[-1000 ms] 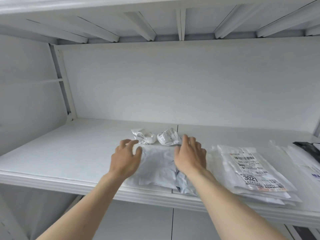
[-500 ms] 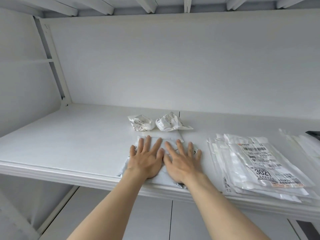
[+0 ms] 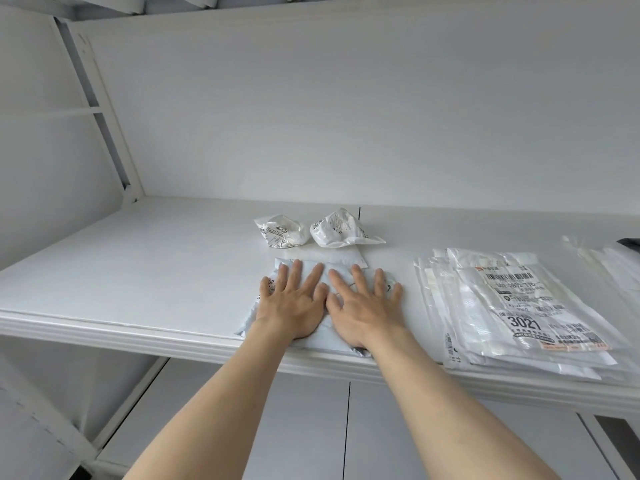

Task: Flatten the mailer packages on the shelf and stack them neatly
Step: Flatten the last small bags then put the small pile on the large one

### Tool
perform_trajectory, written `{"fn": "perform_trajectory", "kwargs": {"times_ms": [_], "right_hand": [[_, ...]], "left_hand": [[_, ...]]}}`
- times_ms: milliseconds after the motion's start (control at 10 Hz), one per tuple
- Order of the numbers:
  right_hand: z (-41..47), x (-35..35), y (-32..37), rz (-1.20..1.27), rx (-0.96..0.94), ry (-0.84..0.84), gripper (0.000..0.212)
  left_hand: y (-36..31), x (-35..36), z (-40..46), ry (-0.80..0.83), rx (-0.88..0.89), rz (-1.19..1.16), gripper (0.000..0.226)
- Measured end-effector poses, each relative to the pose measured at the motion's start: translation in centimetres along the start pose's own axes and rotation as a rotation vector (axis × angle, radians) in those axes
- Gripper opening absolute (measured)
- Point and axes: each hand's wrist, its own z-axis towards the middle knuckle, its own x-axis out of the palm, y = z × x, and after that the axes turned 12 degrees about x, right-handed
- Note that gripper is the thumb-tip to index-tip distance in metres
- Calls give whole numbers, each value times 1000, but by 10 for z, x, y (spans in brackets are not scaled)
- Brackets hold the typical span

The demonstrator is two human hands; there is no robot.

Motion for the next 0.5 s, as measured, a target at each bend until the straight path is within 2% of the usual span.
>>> {"fn": "perform_trajectory", "kwargs": {"times_ms": [500], "right_hand": [[1,-1,1,-40,3,17,54]], "left_hand": [[-1,-2,0,25,-8,1,54]]}}
